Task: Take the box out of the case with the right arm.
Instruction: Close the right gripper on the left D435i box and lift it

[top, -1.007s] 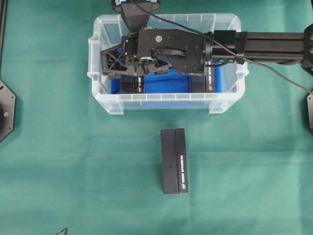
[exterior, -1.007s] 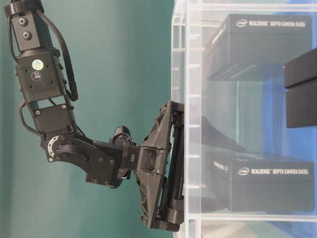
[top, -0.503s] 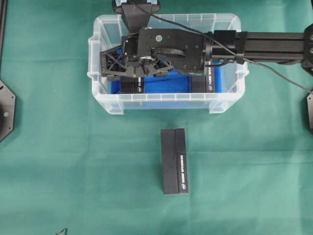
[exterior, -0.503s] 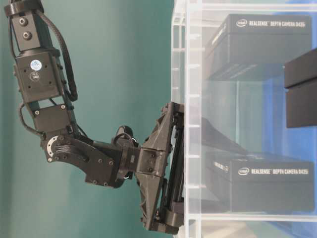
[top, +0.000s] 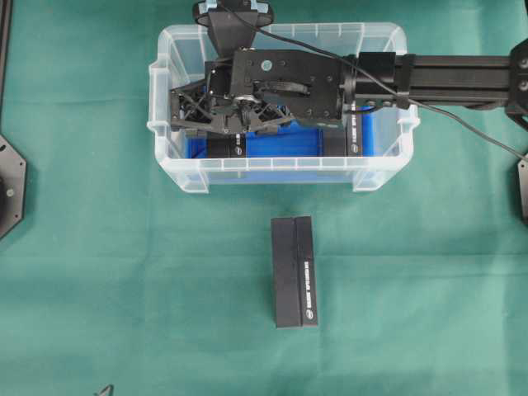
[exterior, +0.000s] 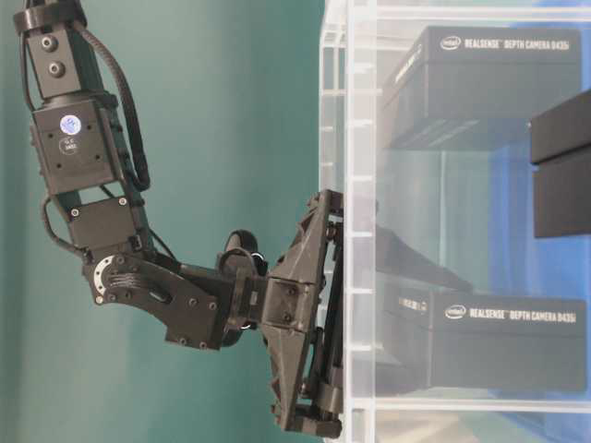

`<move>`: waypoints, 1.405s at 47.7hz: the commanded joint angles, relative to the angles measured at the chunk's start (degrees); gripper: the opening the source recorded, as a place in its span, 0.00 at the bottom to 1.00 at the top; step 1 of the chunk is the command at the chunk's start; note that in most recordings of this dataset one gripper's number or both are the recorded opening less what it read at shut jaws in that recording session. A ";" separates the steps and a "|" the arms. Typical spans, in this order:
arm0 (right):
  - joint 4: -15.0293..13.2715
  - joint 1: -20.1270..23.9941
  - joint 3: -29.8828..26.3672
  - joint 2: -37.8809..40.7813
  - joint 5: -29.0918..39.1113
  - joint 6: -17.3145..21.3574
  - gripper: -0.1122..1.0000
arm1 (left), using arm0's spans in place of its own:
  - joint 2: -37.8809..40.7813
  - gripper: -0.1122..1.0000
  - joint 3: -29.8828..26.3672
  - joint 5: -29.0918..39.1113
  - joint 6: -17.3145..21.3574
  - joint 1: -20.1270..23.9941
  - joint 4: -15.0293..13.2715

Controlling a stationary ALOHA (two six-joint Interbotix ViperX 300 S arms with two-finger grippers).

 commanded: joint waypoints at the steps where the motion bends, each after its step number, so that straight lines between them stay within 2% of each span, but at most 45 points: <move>1: -0.09 0.35 -0.53 -1.14 -0.53 0.09 0.75 | 0.18 0.10 -0.53 -0.18 0.00 -0.09 0.09; 14: -0.44 0.70 -1.23 -1.32 -0.26 0.09 0.75 | 0.09 0.10 -0.53 -0.18 0.00 -0.09 0.18; 21: -1.76 0.79 -3.34 -2.20 0.88 0.18 0.74 | 0.09 0.10 -0.53 -0.18 0.00 -0.09 0.09; 43: -5.27 1.05 -14.59 -4.22 14.41 -0.53 0.72 | -0.18 0.10 -0.53 -0.18 0.09 -0.09 0.09; 67: -14.68 4.39 -27.33 -5.80 26.46 -0.53 0.72 | -0.44 0.10 -0.53 -0.18 0.09 -0.09 0.18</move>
